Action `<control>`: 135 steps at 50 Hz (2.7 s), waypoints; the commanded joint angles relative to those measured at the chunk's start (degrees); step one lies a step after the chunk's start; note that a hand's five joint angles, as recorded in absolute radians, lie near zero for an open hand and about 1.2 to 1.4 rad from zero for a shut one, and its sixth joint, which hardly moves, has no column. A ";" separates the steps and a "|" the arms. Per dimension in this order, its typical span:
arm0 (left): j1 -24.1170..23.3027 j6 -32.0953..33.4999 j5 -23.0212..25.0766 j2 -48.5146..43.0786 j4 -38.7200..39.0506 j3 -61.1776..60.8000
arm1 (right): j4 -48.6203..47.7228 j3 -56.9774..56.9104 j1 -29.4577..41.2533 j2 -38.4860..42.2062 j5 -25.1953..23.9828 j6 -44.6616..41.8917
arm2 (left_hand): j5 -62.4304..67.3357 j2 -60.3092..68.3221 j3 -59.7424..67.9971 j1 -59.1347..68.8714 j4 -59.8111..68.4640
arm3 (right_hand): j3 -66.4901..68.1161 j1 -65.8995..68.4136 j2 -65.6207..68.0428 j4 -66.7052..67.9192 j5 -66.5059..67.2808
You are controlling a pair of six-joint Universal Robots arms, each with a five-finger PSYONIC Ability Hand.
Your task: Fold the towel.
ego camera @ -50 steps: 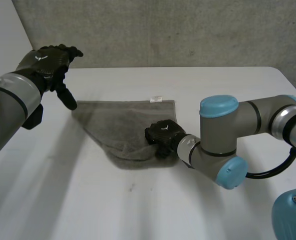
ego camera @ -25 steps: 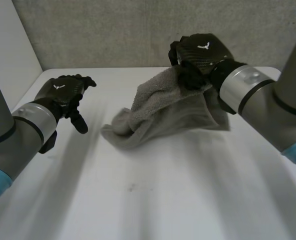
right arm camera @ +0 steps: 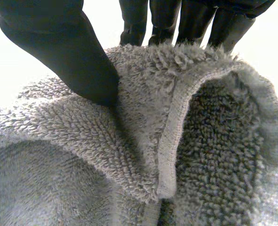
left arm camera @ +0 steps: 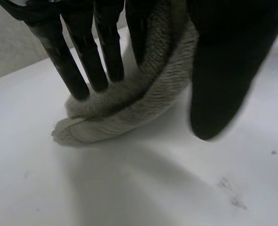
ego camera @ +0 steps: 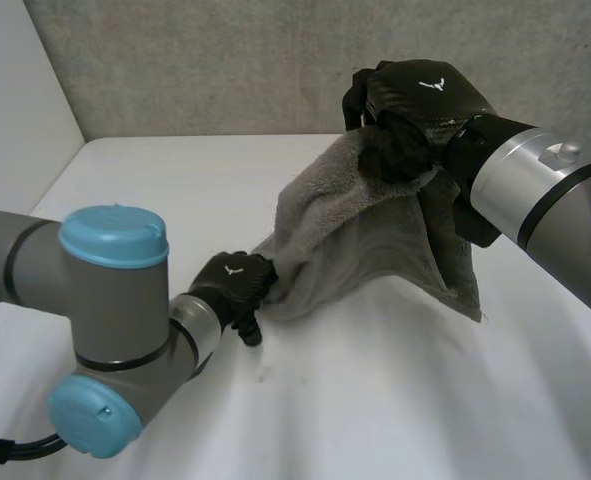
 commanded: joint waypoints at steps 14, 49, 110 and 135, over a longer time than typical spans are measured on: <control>9.49 1.78 0.58 -3.25 -1.20 16.36 | 0.01 0.02 -4.21 9.69 -2.99 -1.68 | 47.18 47.31 47.31 46.77 47.23 | 12.42 27.26 13.17 11.73 14.90; 5.36 14.53 0.31 -20.59 -4.63 40.38 | -5.08 -0.59 -2.54 20.41 -3.34 12.03 | -21.59 -21.47 -21.47 -22.01 -21.55 | -41.35 -26.50 -40.60 -42.04 -38.86; -0.35 -19.40 -14.53 -6.27 -3.05 7.06 | -12.73 1.87 -12.38 30.52 -15.20 -26.21 | 47.15 47.28 47.28 46.74 47.20 | 12.42 27.26 13.17 11.73 14.90; 6.06 -7.35 -1.18 21.51 -6.48 13.75 | 9.42 -3.23 -19.24 -8.16 -19.51 -16.37 | 47.18 47.31 47.31 46.77 47.23 | 12.42 27.26 13.17 11.73 14.90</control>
